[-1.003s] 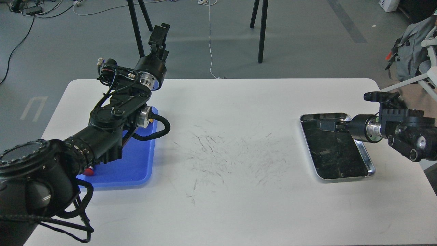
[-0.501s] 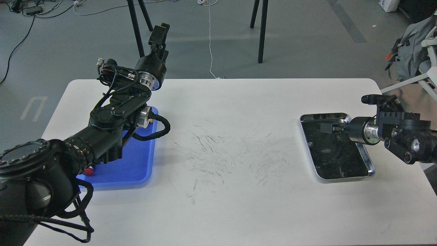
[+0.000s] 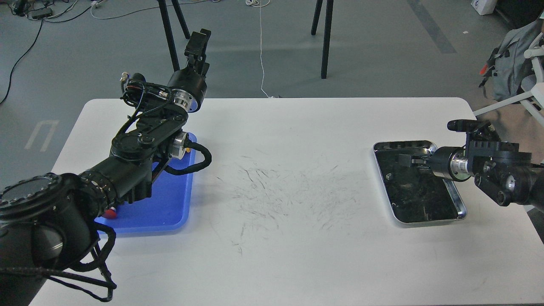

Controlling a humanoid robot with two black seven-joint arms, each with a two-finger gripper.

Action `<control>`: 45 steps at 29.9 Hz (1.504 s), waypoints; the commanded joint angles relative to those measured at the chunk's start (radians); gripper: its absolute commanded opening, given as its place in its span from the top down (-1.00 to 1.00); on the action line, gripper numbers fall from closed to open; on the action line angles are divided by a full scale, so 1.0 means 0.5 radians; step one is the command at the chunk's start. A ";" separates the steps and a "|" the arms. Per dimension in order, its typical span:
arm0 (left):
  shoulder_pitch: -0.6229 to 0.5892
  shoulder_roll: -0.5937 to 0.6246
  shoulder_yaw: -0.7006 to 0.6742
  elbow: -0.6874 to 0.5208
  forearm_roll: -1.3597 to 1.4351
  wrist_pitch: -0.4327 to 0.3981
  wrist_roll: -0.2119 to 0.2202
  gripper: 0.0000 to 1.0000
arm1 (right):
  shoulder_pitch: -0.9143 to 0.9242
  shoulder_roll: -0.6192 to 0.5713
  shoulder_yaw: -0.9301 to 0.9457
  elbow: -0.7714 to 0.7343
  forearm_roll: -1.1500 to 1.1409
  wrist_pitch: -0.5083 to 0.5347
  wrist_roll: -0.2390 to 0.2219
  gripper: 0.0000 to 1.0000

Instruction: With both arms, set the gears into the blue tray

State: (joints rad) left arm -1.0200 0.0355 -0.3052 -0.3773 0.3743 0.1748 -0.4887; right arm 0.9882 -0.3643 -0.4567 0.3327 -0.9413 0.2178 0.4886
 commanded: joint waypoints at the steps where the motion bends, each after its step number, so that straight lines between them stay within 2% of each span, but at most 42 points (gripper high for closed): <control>1: 0.000 0.000 0.000 0.000 0.003 -0.006 0.000 -0.99 | -0.001 0.005 -0.001 0.000 -0.001 0.000 0.000 -0.18; 4: 0.000 0.000 0.000 0.000 0.006 -0.009 0.000 -0.99 | -0.001 0.005 -0.001 0.000 -0.001 0.000 0.000 -0.10; 7: 0.000 0.000 0.000 0.000 0.006 -0.006 0.000 -0.99 | -0.001 0.001 -0.001 0.003 -0.001 0.015 0.000 0.11; 11: 0.000 0.000 0.000 0.000 0.009 -0.009 0.000 -0.99 | -0.001 0.004 -0.001 0.006 0.002 0.018 0.000 0.18; 14: 0.000 0.003 0.003 0.000 0.009 -0.006 0.000 -0.99 | -0.001 0.005 -0.004 0.010 0.002 0.018 0.000 0.35; 23: 0.000 0.000 0.000 0.000 0.006 -0.006 0.000 -0.99 | -0.004 0.001 -0.019 0.006 -0.001 0.012 0.000 0.65; 27: 0.000 -0.003 0.000 0.000 0.006 -0.006 0.000 -0.99 | -0.004 0.001 -0.022 0.006 -0.004 0.006 0.000 0.74; 32: 0.000 -0.003 0.000 0.000 0.009 -0.006 0.000 -0.99 | 0.005 0.005 -0.022 0.006 -0.004 0.003 0.000 0.76; 39: 0.000 -0.003 0.000 0.000 0.009 -0.006 0.000 -0.99 | 0.027 0.005 -0.016 0.019 -0.001 0.003 0.000 0.74; 42: 0.000 -0.003 0.000 0.000 0.009 -0.006 0.000 -0.99 | 0.027 0.004 -0.013 0.022 0.002 0.006 0.000 0.65; 43: 0.000 -0.003 0.000 0.000 0.009 -0.006 0.000 -0.99 | 0.027 0.005 -0.010 0.025 0.005 0.009 0.000 0.51; 44: 0.000 -0.003 0.000 0.000 0.009 -0.006 0.000 -0.99 | 0.036 0.001 -0.007 0.031 0.011 0.012 0.000 0.26; 45: 0.000 -0.003 0.000 0.000 0.006 -0.006 0.000 -0.99 | 0.039 -0.002 -0.004 0.037 0.020 0.012 0.000 -0.08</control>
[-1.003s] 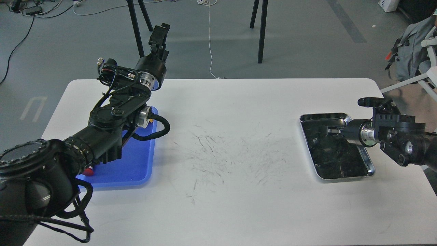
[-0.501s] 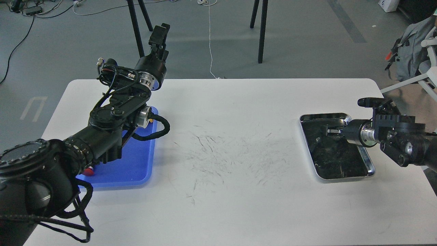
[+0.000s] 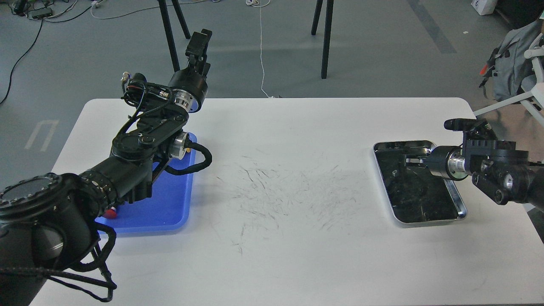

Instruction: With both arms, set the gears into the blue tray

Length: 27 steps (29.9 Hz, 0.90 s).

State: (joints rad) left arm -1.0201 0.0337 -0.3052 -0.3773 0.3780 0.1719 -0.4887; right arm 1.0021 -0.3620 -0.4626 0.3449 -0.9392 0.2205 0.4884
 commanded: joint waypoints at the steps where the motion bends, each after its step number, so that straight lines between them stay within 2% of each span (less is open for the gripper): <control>1: 0.000 0.000 0.000 0.000 -0.001 0.000 0.000 -0.99 | 0.014 -0.009 0.011 0.016 0.025 0.004 0.001 -0.54; 2: 0.000 0.000 0.000 0.000 0.002 0.000 0.000 -0.99 | 0.018 -0.018 0.011 0.019 0.028 0.004 0.001 -0.62; 7: 0.000 0.000 0.000 0.000 -0.001 0.000 0.000 -0.99 | 0.051 -0.034 0.011 0.019 0.031 0.010 0.001 -0.63; 10: -0.003 0.000 0.000 0.000 0.002 0.000 0.000 -0.99 | 0.091 -0.052 0.011 0.049 0.031 0.019 0.001 -0.88; 15: -0.006 0.000 0.000 0.000 -0.001 0.003 0.000 -0.99 | 0.177 -0.135 0.008 0.148 0.031 0.028 0.001 -0.93; 27: -0.006 -0.015 0.000 0.000 -0.001 0.000 0.000 -0.99 | 0.177 -0.209 -0.133 0.145 -0.002 0.084 0.001 -0.93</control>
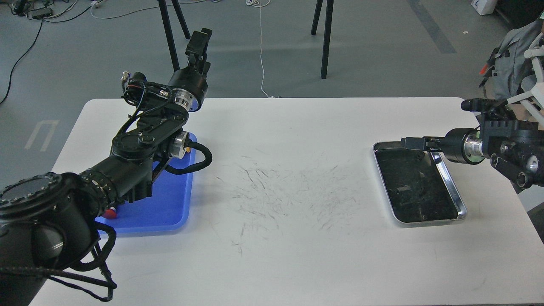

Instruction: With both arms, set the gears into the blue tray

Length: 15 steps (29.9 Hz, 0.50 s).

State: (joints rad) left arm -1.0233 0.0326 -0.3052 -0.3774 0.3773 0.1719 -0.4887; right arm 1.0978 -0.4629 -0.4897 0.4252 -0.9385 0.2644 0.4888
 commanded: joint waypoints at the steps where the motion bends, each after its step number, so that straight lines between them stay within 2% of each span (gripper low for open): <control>1: 0.000 -0.016 0.003 0.000 0.000 0.000 0.000 -0.99 | -0.017 -0.007 -0.088 -0.016 -0.001 -0.007 0.000 -0.93; 6: 0.000 -0.022 0.003 0.000 0.000 0.000 0.000 -0.99 | -0.042 -0.004 -0.094 -0.068 -0.004 -0.026 0.000 -0.89; 11: 0.000 -0.025 0.003 0.000 0.003 0.000 0.000 -0.99 | -0.146 0.024 -0.079 -0.261 0.009 -0.044 0.000 -0.83; 15: 0.000 -0.022 0.006 0.000 0.003 0.000 0.000 -0.99 | -0.195 0.122 -0.039 -0.368 0.021 -0.081 0.000 -0.81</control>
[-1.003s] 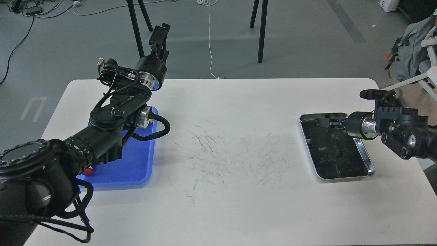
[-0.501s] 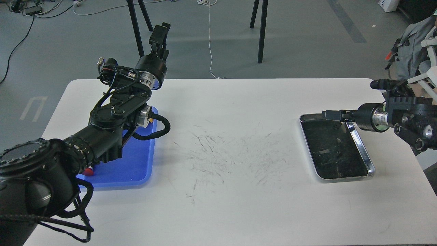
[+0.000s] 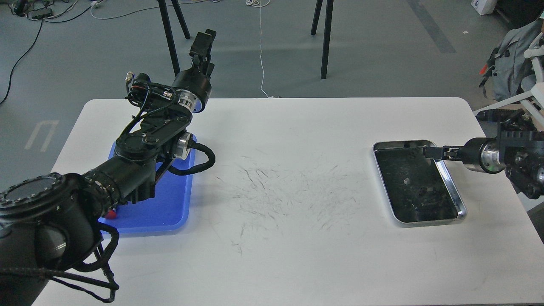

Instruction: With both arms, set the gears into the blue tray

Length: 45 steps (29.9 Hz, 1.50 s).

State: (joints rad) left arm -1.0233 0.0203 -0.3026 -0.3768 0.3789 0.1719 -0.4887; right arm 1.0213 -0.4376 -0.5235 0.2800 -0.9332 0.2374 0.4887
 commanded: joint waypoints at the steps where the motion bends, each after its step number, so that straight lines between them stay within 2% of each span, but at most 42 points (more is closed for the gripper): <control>1: 0.000 0.005 0.001 0.002 0.000 0.000 0.000 -0.99 | -0.057 0.093 0.035 -0.100 0.013 -0.036 0.000 -0.80; 6: 0.000 0.018 0.001 0.002 0.000 -0.003 0.000 -0.99 | -0.067 0.191 0.099 -0.127 0.019 -0.024 0.000 -0.78; 15: 0.003 0.033 0.007 0.002 0.003 -0.003 0.000 -0.99 | -0.033 0.222 0.087 -0.054 0.029 0.007 0.000 -0.79; 26: 0.000 0.033 0.004 0.002 0.003 -0.003 0.000 -0.99 | 0.022 0.102 -0.146 0.044 0.004 0.084 0.000 -0.89; 45: 0.000 0.009 0.004 0.002 0.003 0.000 0.000 -0.99 | 0.142 -0.017 -0.291 0.023 -0.008 0.081 0.000 -0.91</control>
State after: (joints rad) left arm -1.0232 0.0270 -0.3005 -0.3755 0.3806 0.1714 -0.4887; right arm 1.0702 -0.4461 -0.6706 0.2925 -0.9384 0.2788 0.4884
